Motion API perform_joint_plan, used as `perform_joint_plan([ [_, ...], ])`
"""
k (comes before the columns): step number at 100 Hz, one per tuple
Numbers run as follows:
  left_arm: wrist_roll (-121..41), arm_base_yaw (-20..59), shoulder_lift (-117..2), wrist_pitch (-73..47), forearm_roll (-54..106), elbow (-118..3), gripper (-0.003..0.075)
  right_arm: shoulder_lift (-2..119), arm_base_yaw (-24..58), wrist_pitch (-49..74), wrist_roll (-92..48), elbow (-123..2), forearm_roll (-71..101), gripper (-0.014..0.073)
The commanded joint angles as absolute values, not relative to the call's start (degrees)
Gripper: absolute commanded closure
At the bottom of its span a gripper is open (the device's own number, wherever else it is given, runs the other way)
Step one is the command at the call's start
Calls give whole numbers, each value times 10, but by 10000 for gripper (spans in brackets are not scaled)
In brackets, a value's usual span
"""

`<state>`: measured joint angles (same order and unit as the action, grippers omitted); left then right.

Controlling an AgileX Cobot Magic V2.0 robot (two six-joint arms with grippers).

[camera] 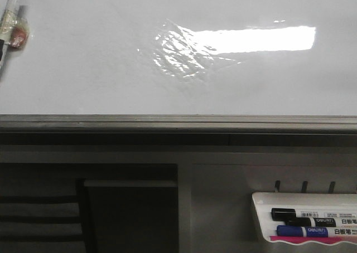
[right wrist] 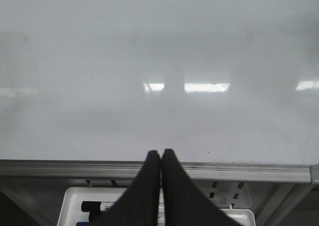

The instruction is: Write number 7 on whiteboard

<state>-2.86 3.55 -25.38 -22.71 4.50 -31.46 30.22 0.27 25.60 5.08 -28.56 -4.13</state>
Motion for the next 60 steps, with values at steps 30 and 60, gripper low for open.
perform_joint_plan([
  [30,-28,34,-262,-186,45,-336,80,308,1,213,48,-305,-49,-35],
  [60,-28,34,-262,-186,45,-336,83,308,1,215,48,-305,-49,-55],
])
